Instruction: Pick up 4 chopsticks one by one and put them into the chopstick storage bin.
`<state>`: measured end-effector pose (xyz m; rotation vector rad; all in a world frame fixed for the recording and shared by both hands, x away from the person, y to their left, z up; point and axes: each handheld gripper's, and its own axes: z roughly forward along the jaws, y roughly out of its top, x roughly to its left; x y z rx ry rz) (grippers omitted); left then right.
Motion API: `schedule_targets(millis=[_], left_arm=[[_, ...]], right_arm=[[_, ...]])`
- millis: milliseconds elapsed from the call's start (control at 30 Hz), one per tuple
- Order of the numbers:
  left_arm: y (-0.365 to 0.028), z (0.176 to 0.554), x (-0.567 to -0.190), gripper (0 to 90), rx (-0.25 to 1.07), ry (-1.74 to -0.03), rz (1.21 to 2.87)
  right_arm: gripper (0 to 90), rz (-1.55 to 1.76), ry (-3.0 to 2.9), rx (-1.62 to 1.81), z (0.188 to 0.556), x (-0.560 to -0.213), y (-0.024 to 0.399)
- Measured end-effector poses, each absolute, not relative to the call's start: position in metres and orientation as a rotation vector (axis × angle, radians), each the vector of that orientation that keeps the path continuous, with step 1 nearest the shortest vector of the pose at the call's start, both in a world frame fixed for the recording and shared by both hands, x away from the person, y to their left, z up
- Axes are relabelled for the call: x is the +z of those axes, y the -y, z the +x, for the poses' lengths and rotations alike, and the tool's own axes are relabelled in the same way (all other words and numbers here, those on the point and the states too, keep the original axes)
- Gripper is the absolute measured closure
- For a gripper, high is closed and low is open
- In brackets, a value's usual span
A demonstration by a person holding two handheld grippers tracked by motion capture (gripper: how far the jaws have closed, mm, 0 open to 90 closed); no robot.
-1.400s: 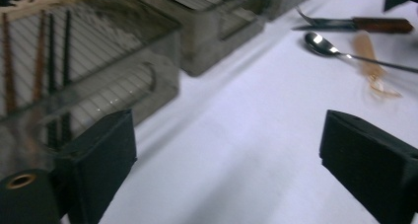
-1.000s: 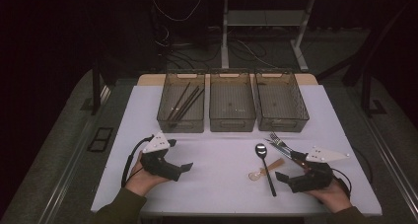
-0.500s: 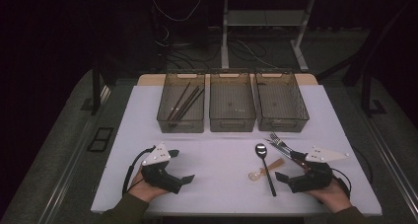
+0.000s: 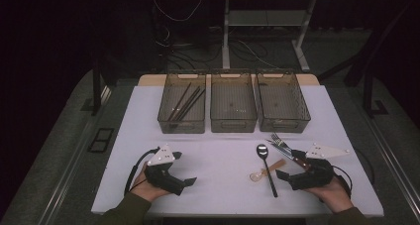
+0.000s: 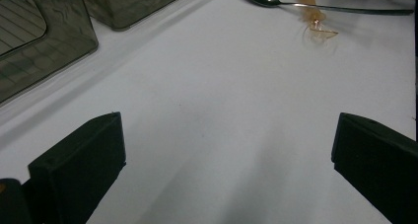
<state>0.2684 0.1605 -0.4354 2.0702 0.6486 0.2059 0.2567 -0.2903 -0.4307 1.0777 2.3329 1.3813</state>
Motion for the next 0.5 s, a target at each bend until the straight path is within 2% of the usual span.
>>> schedule_targets(millis=[267,333,500], left_arm=[[-0.159,0.269,-0.437,0.0,0.194,-0.648,2.082],[-0.159,0.269,-0.437,0.0,0.193,-0.646,2.087],[-0.158,0.268,-0.437,0.0,0.191,-0.650,2.084]], right_arm=[[7.5,1.106,-2.355,1.378,0.263,-0.424,0.286],[13.4,1.111,-2.353,1.384,0.264,-0.423,0.285],[18.5,1.129,-2.351,1.383,0.271,-0.421,0.282]])
